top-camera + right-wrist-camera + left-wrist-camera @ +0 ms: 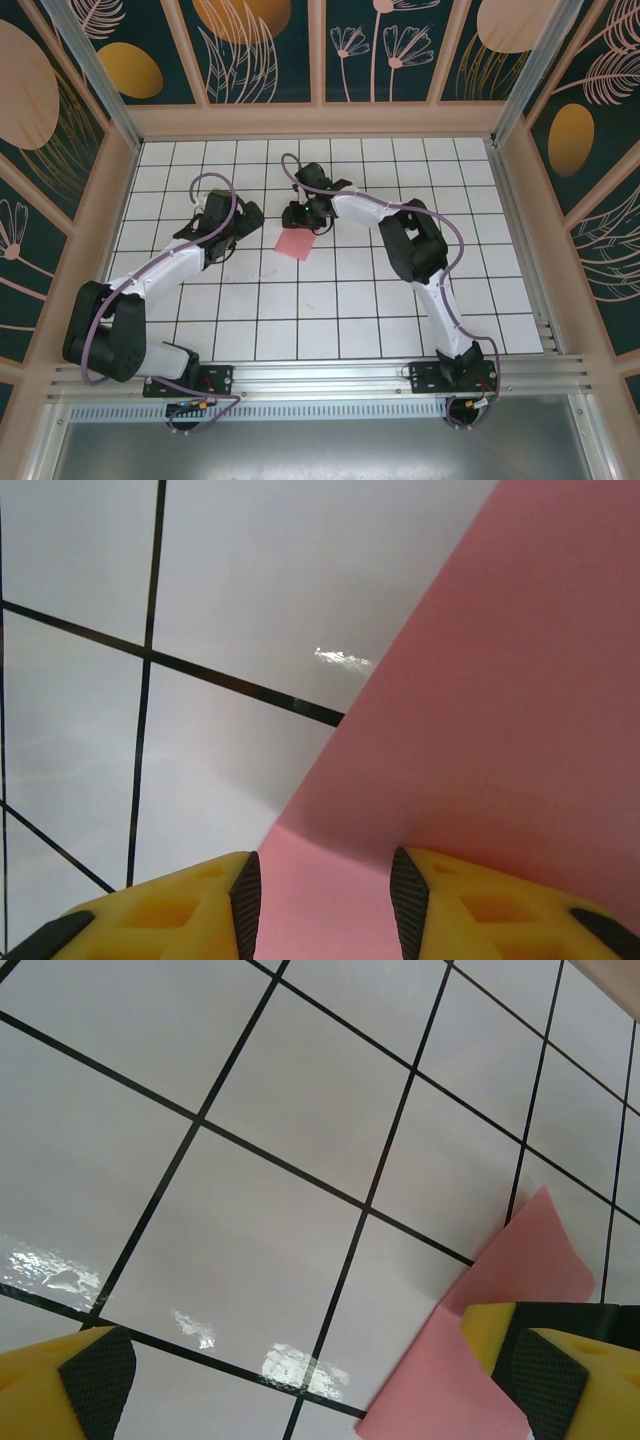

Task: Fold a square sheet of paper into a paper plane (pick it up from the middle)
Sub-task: Move the paper to the center of the table, then rotate the paper at the center of the table.

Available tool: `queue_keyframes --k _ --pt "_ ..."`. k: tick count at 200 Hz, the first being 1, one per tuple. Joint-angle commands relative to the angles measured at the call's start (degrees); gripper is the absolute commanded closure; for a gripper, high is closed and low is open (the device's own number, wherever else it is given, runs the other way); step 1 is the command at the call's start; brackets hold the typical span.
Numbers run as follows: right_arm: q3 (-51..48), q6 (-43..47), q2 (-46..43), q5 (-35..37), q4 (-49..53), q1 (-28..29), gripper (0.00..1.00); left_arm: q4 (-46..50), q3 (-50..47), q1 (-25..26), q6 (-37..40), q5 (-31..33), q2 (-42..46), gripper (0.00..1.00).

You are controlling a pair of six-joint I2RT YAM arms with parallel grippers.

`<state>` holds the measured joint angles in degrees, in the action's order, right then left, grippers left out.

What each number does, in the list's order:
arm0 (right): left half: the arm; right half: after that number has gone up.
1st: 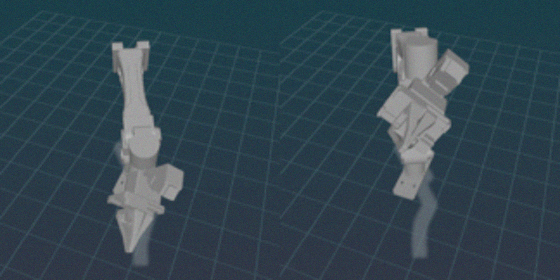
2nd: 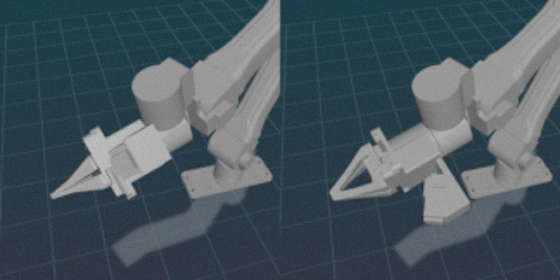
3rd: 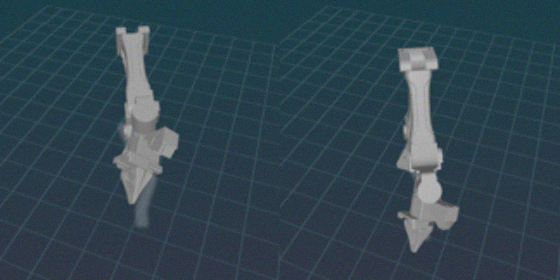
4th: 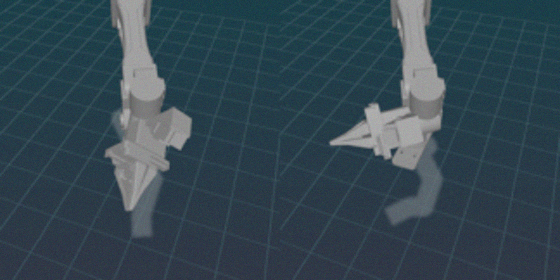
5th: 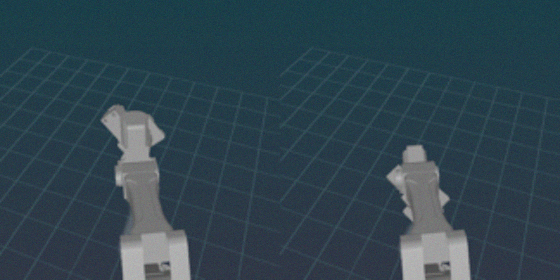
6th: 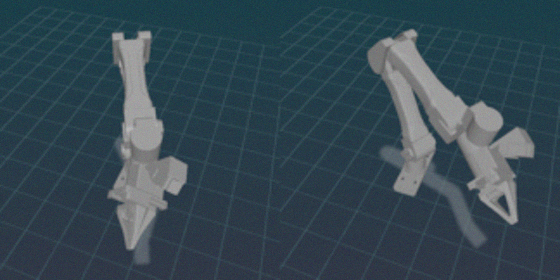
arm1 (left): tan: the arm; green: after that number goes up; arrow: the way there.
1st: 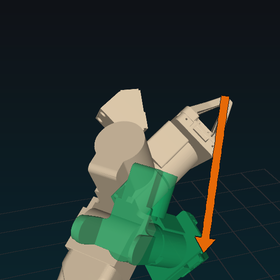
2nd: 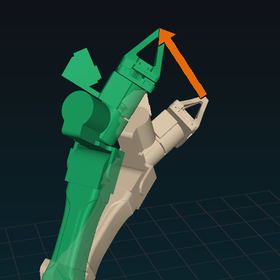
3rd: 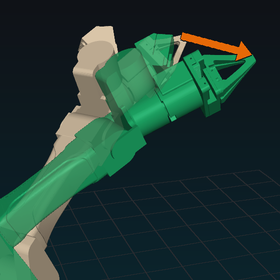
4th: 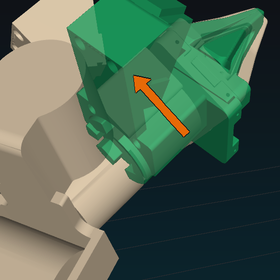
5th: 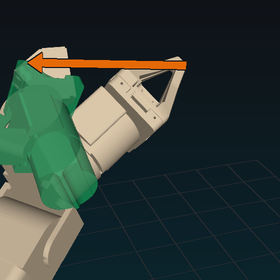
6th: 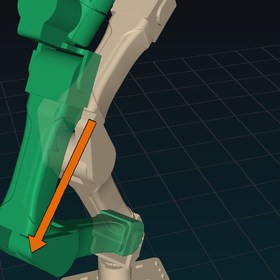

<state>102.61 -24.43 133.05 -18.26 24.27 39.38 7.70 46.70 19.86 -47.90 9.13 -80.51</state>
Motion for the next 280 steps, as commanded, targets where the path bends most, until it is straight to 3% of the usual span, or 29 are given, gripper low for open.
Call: queue_keyframes --k 1,44,75,105,135,175,223,237,280 --pt "-1.80 7.83 0.60 1.31 7.24 0.19 0.57 -0.45 1.35 -0.35 0.11 -1.45 -0.86 0.01" --pt "-14.26 23.27 -8.43 0.64 9.66 -0.52 0.57 -1.50 1.97 -0.39 2.11 -5.20 -1.52 0.01" --pt "-18.15 27.03 -14.44 0.31 10.18 -0.78 0.56 -4.94 1.34 -0.34 3.00 -10.28 -2.28 0.03" --pt "-21.05 19.72 -21.73 -0.54 4.69 -1.71 0.51 -9.53 1.03 -0.27 3.34 -17.88 -3.39 0.07" --pt "-31.28 3.41 -31.49 -1.91 -6.02 -3.79 0.40 -15.48 1.17 0.60 2.45 -26.60 -5.49 0.17" --pt "-44.35 -12.53 -39.62 -0.01 -13.46 -7.21 0.39 -17.15 5.47 4.98 2.36 -29.68 -11.25 0.29" --pt "-43.61 -15.49 -37.01 -0.13 -16.21 -11.19 0.45 -13.30 11.28 9.30 0.96 -27.65 -19.59 0.45" --pt "-42.01 -15.19 -34.98 0.62 -16.04 -11.55 0.46 -9.48 11.97 10.56 0.46 -23.74 -20.75 0.46" --pt "-38.33 -14.35 -29.28 1.38 -14.84 -12.52 0.52 -9.72 9.38 11.76 -1.78 -23.36 -20.35 0.48"
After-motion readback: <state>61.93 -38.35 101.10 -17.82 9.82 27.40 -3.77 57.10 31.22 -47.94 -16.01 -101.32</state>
